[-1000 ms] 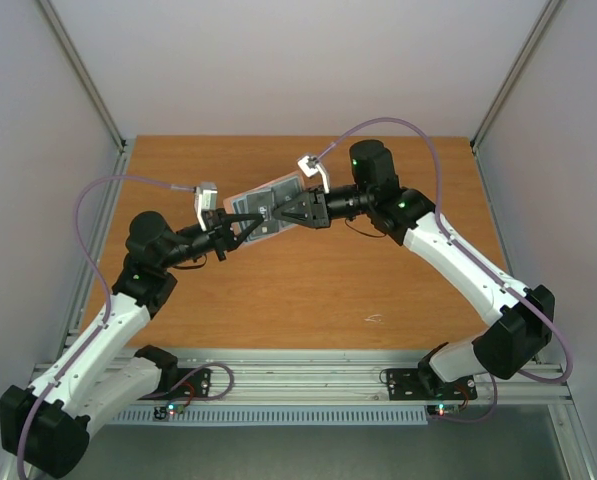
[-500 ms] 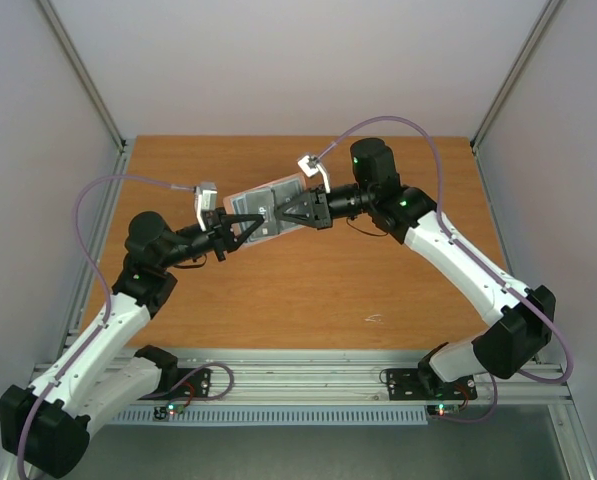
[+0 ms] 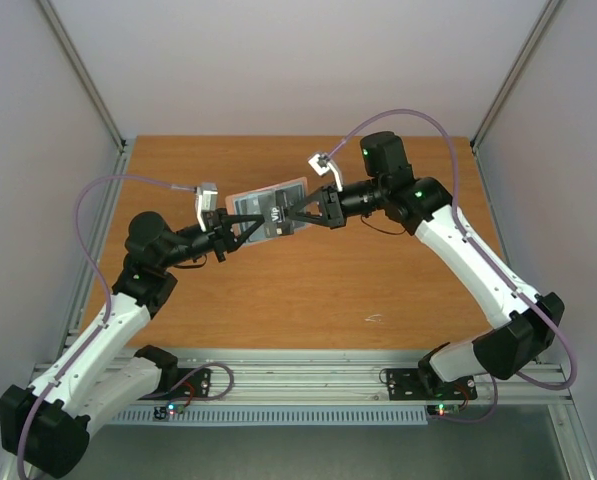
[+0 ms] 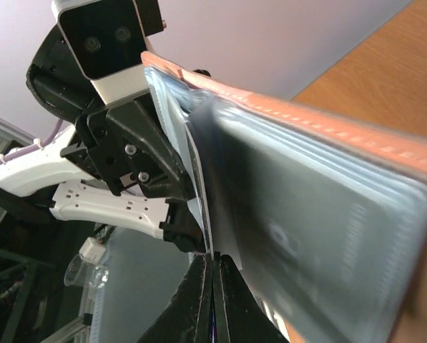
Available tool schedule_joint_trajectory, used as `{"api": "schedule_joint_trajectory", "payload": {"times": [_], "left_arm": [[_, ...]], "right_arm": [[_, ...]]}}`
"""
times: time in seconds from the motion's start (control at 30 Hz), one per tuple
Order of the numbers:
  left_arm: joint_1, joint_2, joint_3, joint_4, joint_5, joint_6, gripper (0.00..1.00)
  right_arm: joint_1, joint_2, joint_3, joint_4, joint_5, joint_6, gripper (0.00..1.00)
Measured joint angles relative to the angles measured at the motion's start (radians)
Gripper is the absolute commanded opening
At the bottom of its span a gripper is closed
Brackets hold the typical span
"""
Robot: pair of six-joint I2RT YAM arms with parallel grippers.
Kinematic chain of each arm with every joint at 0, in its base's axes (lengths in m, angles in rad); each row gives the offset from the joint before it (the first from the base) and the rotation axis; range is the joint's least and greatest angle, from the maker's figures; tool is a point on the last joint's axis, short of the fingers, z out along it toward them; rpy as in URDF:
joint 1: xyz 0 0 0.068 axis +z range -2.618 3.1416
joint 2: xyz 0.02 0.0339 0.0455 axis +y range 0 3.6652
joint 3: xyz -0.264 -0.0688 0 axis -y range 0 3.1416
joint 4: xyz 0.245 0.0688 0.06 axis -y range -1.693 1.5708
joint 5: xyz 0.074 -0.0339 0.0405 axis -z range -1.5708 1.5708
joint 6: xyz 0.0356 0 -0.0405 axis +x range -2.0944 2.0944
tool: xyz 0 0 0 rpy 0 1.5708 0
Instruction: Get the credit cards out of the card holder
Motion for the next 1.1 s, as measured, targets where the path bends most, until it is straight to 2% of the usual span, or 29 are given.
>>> {"api": "schedule_joint_trajectory", "payload": {"times": [0.07,0.17,0.53,0.63,0.77,0.87,1.0,1.1], "left_arm": [[0.0,0.0,0.0,0.0,0.0,0.0,0.03],[0.0,0.0,0.0,0.002,0.001,0.001,0.0],[0.004,-0.001,0.0,-0.078,-0.091,0.012,0.0],[0.005,-0.003,0.0,-0.163,-0.2,0.036,0.0],[0.006,-0.003,0.0,-0.324,-0.433,0.085,0.0],[0.01,-0.003,-0.002,-0.419,-0.563,0.141,0.0],[0.013,-0.004,-0.01,-0.466,-0.638,0.185,0.0],[0.013,-0.004,-0.018,-0.47,-0.643,0.196,0.0]], "right_arm": [[-0.007,-0.002,0.011,-0.037,0.001,-0.021,0.01],[-0.011,-0.002,0.033,-0.091,0.008,-0.058,0.01],[-0.127,-0.024,0.086,-0.356,0.073,-0.213,0.01],[-0.13,-0.023,0.121,-0.454,0.154,-0.266,0.01],[-0.13,0.006,0.181,-0.602,0.283,-0.363,0.01],[-0.119,0.029,0.153,-0.668,0.41,-0.441,0.01],[-0.088,0.047,0.087,-0.735,0.542,-0.556,0.01],[-0.071,0.085,0.08,-0.771,0.604,-0.649,0.01]]}}
